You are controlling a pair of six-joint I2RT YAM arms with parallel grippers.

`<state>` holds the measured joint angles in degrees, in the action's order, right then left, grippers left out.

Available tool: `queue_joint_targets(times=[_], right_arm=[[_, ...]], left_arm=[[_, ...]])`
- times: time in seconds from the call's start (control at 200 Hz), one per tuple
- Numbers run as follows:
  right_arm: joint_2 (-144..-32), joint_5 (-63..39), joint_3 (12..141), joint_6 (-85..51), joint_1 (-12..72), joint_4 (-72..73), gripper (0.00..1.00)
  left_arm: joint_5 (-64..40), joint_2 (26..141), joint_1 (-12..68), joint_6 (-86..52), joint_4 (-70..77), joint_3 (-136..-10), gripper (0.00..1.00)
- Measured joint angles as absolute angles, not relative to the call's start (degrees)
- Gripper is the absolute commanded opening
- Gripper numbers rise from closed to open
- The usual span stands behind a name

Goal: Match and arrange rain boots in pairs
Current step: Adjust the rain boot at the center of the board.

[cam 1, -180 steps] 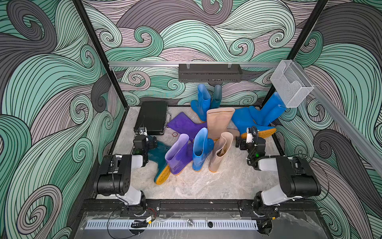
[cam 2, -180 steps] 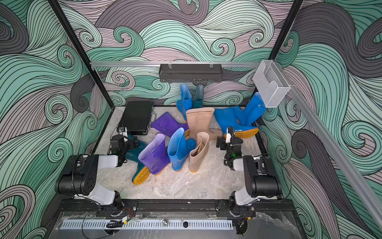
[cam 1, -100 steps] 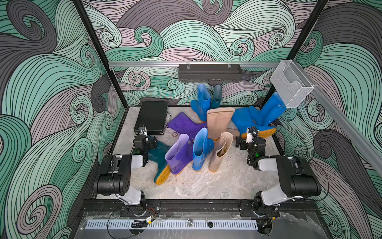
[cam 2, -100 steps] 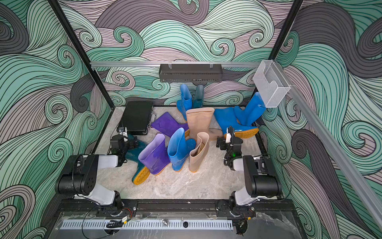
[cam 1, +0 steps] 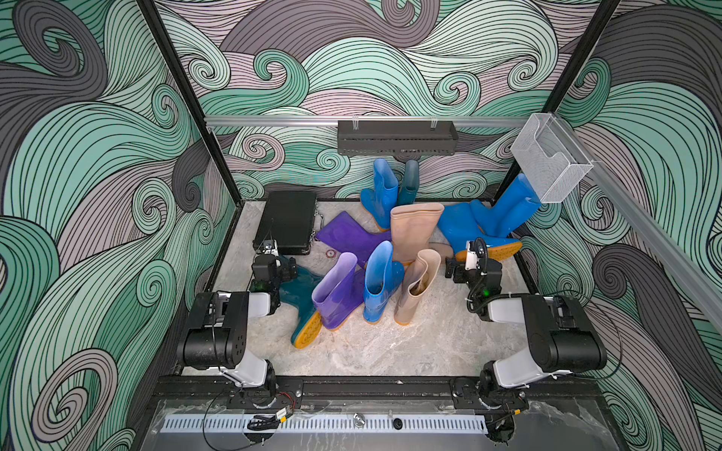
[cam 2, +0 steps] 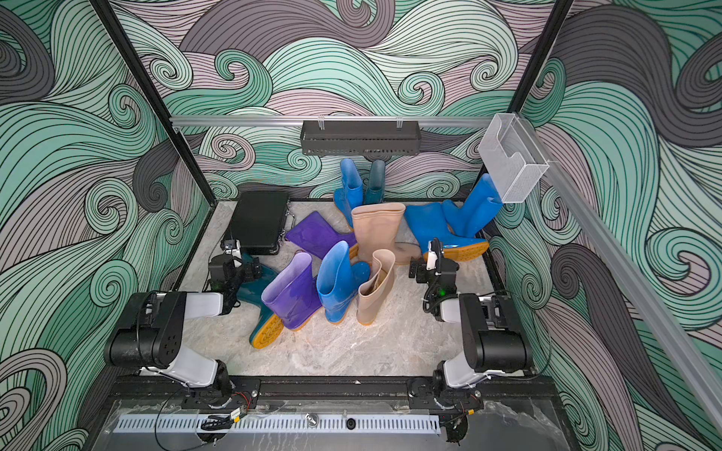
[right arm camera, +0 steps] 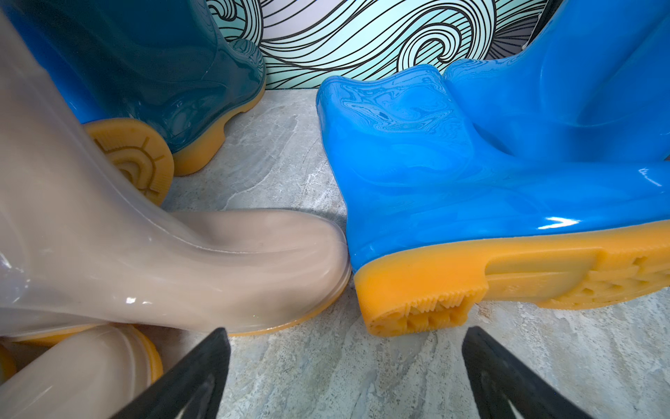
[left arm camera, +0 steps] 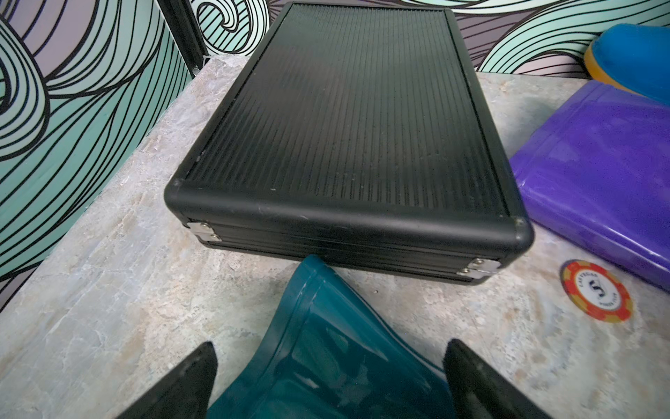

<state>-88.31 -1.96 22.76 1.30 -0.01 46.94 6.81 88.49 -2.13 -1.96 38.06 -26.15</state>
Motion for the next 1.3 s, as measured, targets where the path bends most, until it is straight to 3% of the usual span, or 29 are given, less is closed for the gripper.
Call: queue_joint_targets(times=[0.615,0.975,1.111,1.301], right_arm=[[-85.76,-4.49,20.88,2.57,0.25,47.55,0.99],[-50.46,-1.91,34.35,-1.04,3.22,13.30,0.93],[-46.46,-1.39,41.39,-4.82,7.05,-0.80,0.91],[-48.42,1.04,57.25,-11.73,18.92,-20.80,0.90]], left_arm=[[6.22,87.99,-2.13,-1.76,37.71,-26.15,0.99],[5.89,69.89,-2.13,-3.18,13.19,-40.16,0.99],[2.83,64.16,-2.13,-4.64,7.29,-42.50,0.98],[-0.54,60.14,-1.74,-8.34,0.43,-44.64,0.98]])
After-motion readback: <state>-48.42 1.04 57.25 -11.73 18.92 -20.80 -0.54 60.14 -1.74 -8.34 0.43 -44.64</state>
